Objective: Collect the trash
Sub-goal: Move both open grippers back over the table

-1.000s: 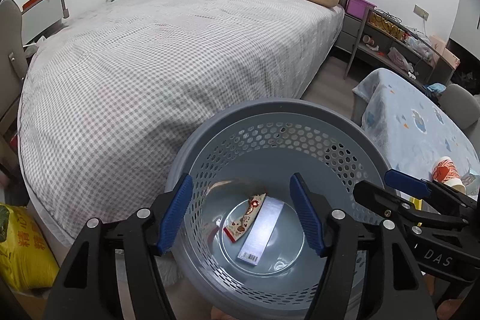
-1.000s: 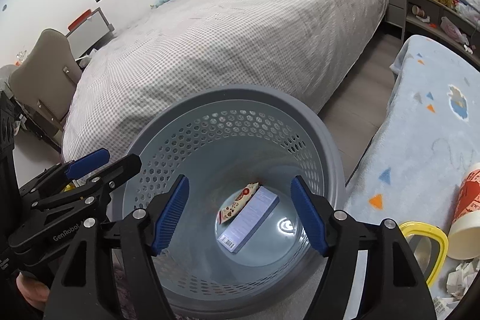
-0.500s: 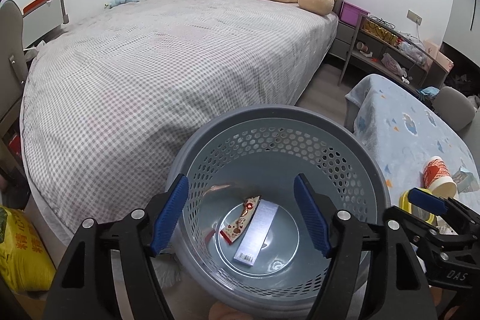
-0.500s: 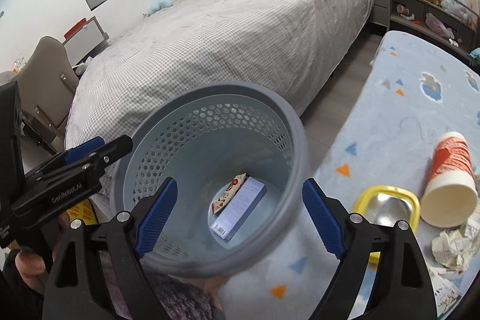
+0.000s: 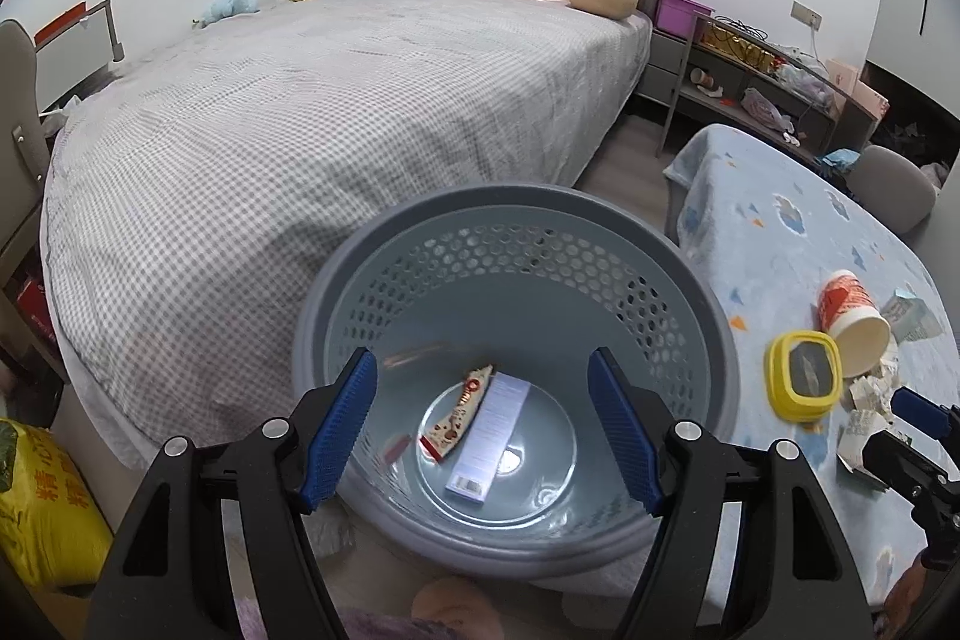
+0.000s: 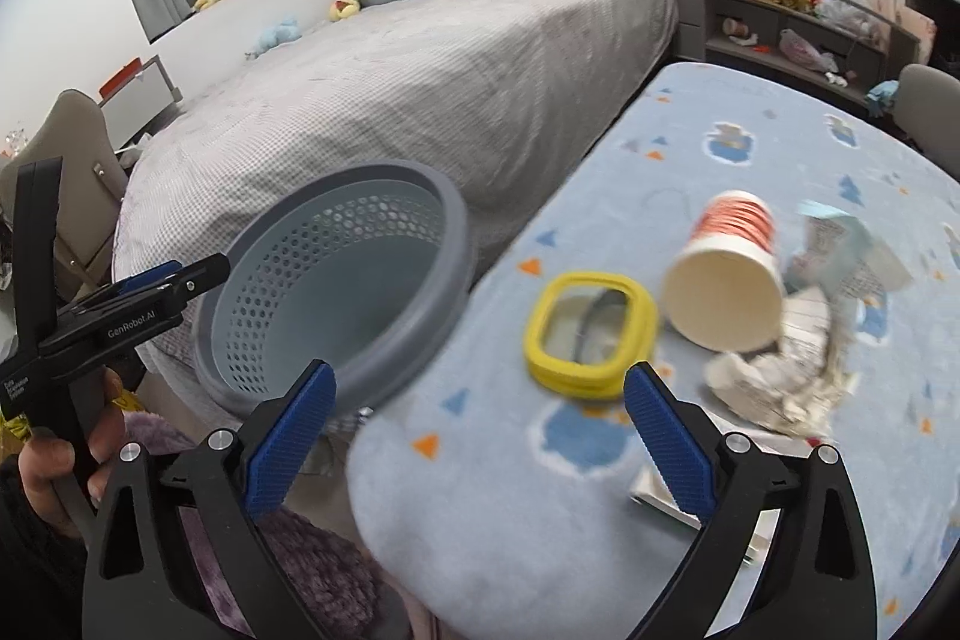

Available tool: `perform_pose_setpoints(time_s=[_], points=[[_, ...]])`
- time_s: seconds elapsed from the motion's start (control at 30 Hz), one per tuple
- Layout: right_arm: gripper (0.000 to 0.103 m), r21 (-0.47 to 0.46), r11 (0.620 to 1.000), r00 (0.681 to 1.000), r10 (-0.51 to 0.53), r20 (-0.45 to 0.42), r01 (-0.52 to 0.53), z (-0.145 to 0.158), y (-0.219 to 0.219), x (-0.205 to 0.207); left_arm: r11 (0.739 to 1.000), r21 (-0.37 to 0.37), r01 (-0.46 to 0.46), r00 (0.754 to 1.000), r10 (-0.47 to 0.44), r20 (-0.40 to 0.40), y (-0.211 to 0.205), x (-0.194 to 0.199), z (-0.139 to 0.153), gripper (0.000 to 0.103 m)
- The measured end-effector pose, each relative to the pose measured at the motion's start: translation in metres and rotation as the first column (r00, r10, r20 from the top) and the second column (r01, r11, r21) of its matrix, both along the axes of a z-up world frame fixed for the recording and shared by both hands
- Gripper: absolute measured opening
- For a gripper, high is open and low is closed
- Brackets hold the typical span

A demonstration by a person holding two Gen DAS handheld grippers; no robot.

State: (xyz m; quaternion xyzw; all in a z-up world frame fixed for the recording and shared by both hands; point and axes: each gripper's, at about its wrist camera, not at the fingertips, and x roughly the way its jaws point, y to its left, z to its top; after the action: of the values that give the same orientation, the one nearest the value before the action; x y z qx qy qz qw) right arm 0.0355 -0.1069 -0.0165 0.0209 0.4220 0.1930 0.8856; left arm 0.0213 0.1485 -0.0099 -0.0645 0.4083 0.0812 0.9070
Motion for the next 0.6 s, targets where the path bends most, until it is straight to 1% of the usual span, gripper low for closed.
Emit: perform_pose_setpoints(time_s=[0.2,0.33,0.47,0.6], points=[[0.095,-0.038,0.998,0.999,-0.044,-0.016,0.043,-0.006,-0.043,-0.015,0.999,-0.02,0.045,0.999,-0.045,-0.001,-0.036,-0.009,-0.002,0.07],[0.095,-0.068,0.996,0.998,-0.055,-0.027,0.053,-0.011,-0.067,-0.021,0.996,-0.031,0.083,0.997,-0.083,-0.006,-0.063,-0.011,-0.006,0.07],[0.096,-0.079,0.996,0.998,-0.05,-0.044,0.046,-0.019,-0.084,-0.021,0.993,-0.025,0.116,0.993,-0.117,-0.02,-0.089,-0.011,-0.011,0.07],[0.096,-0.096,0.995,0.998,-0.032,-0.057,0.026,-0.027,-0.095,-0.015,0.991,-0.02,0.131,0.991,-0.132,-0.032,-0.103,-0.011,-0.014,0.07]])
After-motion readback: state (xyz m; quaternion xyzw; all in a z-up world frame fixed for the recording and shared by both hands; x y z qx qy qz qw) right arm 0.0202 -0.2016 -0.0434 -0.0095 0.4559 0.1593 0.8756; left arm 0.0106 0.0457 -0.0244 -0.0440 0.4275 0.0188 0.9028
